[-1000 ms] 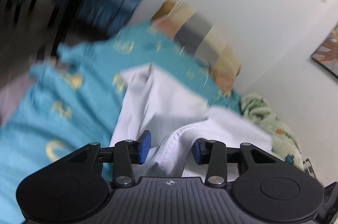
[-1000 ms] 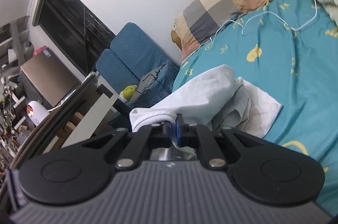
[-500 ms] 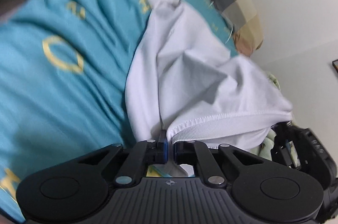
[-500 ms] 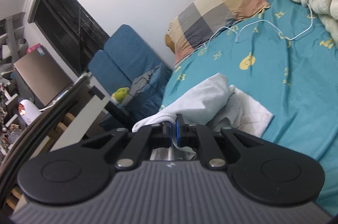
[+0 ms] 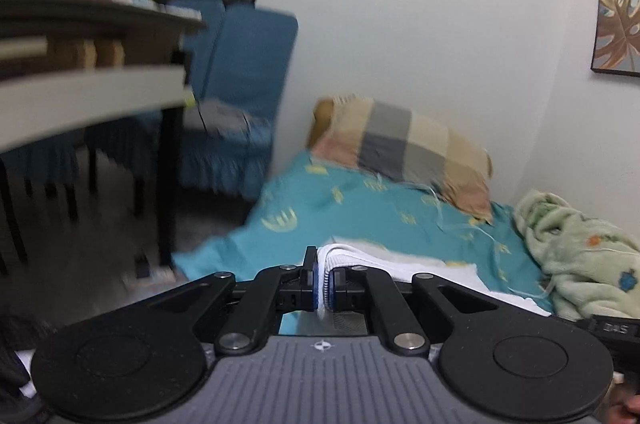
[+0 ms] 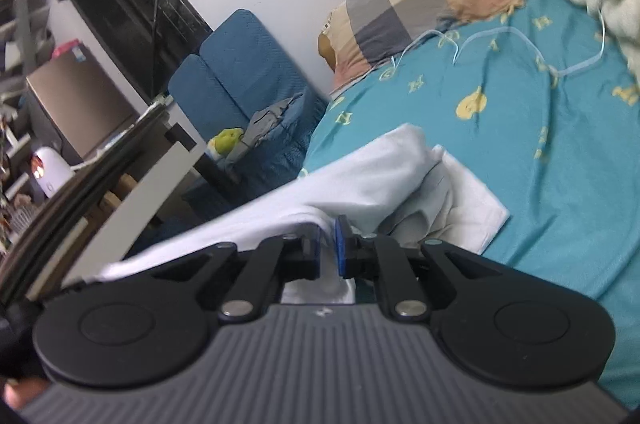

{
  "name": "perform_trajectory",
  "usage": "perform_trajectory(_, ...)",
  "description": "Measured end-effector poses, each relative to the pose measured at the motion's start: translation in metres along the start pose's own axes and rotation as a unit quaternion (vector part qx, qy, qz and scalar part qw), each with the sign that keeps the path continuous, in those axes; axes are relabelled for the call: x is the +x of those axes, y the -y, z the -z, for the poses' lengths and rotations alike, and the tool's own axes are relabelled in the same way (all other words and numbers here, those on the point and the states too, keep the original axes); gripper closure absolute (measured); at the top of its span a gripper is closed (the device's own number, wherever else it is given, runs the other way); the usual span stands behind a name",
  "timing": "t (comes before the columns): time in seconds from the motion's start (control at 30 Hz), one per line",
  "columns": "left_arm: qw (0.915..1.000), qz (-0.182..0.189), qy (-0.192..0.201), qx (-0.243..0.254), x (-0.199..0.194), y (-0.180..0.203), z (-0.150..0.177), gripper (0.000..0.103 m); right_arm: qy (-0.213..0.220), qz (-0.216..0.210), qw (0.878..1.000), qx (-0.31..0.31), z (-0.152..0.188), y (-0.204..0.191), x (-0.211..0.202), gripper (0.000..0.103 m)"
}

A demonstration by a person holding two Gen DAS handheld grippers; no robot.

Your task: Fold clothes

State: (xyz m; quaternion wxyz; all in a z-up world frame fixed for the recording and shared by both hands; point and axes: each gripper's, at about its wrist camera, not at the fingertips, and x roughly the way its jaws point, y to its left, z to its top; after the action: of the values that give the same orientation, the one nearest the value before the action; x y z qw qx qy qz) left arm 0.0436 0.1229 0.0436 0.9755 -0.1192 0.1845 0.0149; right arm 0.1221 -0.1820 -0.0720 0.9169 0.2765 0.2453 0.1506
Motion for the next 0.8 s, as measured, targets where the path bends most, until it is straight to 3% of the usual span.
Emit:
perform_trajectory(0.13, 0.9977, 0.030, -0.003, -0.061, -0.002, -0.017, -0.010, 0.098, 0.005, 0.033, 0.999, -0.034, -0.002, 0.000, -0.003, 0.093)
perform_trajectory(0.3, 0.9964, 0.042, -0.020, -0.072, 0.007, -0.028, 0.001, 0.098, -0.022, -0.028, 0.999, -0.030, 0.013, -0.008, 0.002, 0.093)
perform_trajectory(0.4, 0.9963, 0.045, -0.016, -0.071, 0.008, -0.030, 0.004, 0.098, -0.057, -0.042, 0.996, -0.047, 0.036, -0.022, 0.011, 0.091)
perform_trajectory(0.5, 0.9959, 0.046, -0.015, -0.076, 0.008, -0.032, 0.007, 0.098, -0.115, -0.032, 0.990, -0.069, 0.060, -0.031, 0.025, 0.080)
perform_trajectory(0.57, 0.9954, 0.047, -0.015, -0.082, 0.008, -0.034, 0.009, 0.098, -0.156, -0.028, 0.983, -0.092, 0.076, -0.039, 0.036, 0.066)
perform_trajectory(0.67, 0.9950, 0.049, -0.014, -0.086, 0.010, -0.036, 0.009, 0.098, -0.185, -0.025, 0.972, -0.143, 0.098, -0.053, 0.047, 0.066)
perform_trajectory(0.8, 0.9946, 0.051, -0.012, -0.090, 0.010, -0.036, 0.009, 0.098, -0.167, 0.002, 0.970, -0.178, 0.111, -0.062, 0.061, 0.066)
